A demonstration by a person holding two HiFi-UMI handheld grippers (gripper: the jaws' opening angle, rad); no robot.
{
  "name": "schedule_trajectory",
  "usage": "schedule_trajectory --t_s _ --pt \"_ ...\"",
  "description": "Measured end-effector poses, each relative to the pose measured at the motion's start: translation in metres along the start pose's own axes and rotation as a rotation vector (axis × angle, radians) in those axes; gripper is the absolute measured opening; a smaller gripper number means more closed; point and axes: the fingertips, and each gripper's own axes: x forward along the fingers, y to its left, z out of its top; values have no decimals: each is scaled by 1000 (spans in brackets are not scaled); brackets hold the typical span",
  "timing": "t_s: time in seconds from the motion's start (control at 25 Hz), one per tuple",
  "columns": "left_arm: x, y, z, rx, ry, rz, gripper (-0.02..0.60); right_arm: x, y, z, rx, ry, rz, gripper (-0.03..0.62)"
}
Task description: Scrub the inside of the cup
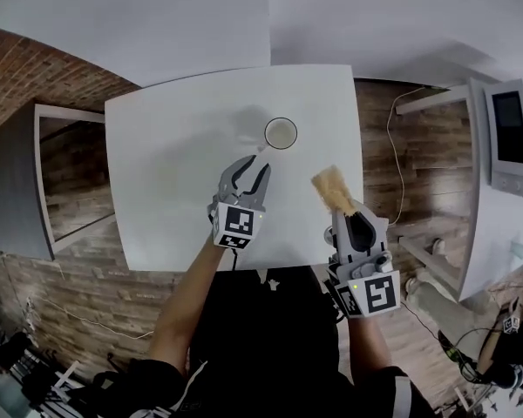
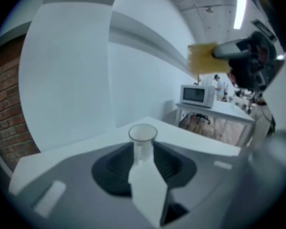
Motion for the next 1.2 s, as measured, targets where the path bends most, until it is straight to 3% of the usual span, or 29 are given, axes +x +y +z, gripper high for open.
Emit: schedule_trajectory --t_s 0.32,0.44,0.48,0.56,0.76,1.2 --pt "51 10 -36 48 72 -50 137 8 3 -30 40 38 -7 31" --pt "56 13 -30 60 19 -33 125 11 2 -33 41 39 -8 31" --pt "57 12 -26 64 -1 -31 89 10 1 -34 42 45 -13 31" --pt "57 8 -24 74 -21 -47 74 8 -2 -35 40 54 -25 31" --pt "54 -1 -27 40 -32 -123 64 8 -5 -33 44 50 -52 31" --pt "24 -26 -41 -12 10 -160 61 15 6 -40 -40 121 -41 31"
